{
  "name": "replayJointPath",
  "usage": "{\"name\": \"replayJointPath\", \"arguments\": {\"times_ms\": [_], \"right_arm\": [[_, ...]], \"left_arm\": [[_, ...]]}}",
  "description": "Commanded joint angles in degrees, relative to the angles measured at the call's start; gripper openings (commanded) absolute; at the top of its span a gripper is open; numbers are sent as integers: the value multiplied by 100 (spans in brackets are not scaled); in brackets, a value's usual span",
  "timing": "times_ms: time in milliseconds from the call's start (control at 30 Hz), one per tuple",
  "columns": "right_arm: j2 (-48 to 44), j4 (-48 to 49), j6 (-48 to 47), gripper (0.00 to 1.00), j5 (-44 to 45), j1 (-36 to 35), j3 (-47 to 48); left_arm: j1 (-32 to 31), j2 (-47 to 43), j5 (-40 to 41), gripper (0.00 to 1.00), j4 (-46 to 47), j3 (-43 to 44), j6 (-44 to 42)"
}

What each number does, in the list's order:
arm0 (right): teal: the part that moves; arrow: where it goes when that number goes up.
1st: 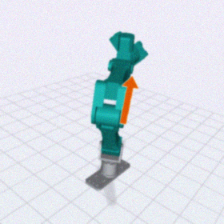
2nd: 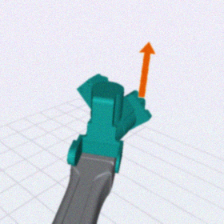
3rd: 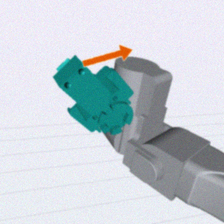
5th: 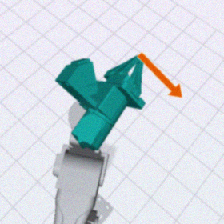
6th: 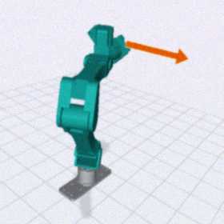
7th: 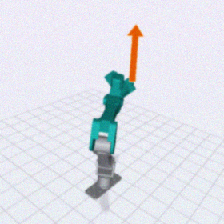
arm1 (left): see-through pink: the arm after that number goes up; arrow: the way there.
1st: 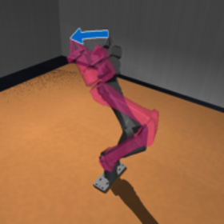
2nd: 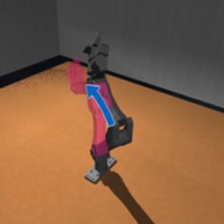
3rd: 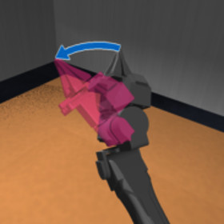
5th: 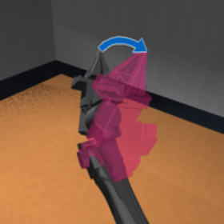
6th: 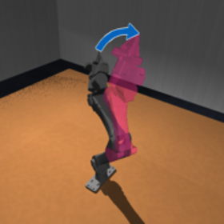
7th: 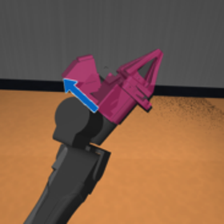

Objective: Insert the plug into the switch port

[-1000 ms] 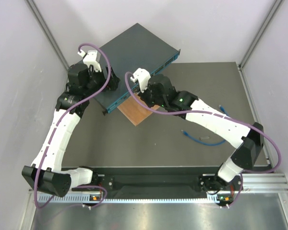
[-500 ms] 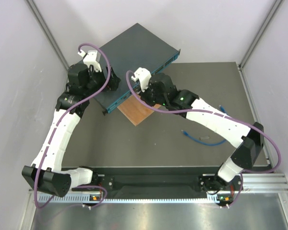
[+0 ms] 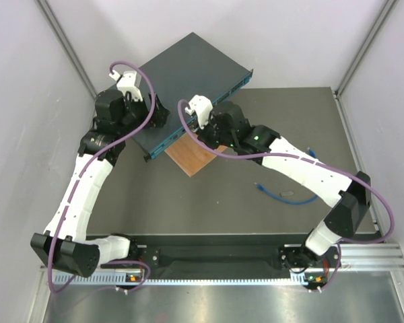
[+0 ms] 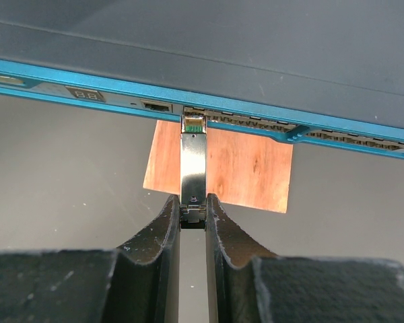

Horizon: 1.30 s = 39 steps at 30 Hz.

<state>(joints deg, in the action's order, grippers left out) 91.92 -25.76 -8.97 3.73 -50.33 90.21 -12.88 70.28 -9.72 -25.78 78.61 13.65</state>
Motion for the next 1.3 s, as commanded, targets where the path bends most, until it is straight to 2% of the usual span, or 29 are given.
{"name": "replayJointPath", "arguments": {"times_ms": [0,533,833,1033,1267], "right_arm": [[-236,282,-105,0,-21,137,-48],[-341,255,-201,0,-241,286,-197],[-166,221,80,0,-302,269,84],[-43,211,229,0,-206,76,277],[150,282,282,0,443,-144,409]], "left_arm": [[5,-23,-206,85,-120,-144,129],[5,-32,-277,85,-85,-171,147],[5,-41,-294,85,-59,-205,191],[5,-32,-294,85,-41,-205,217],[5,-41,-303,85,-59,-188,235]]}}
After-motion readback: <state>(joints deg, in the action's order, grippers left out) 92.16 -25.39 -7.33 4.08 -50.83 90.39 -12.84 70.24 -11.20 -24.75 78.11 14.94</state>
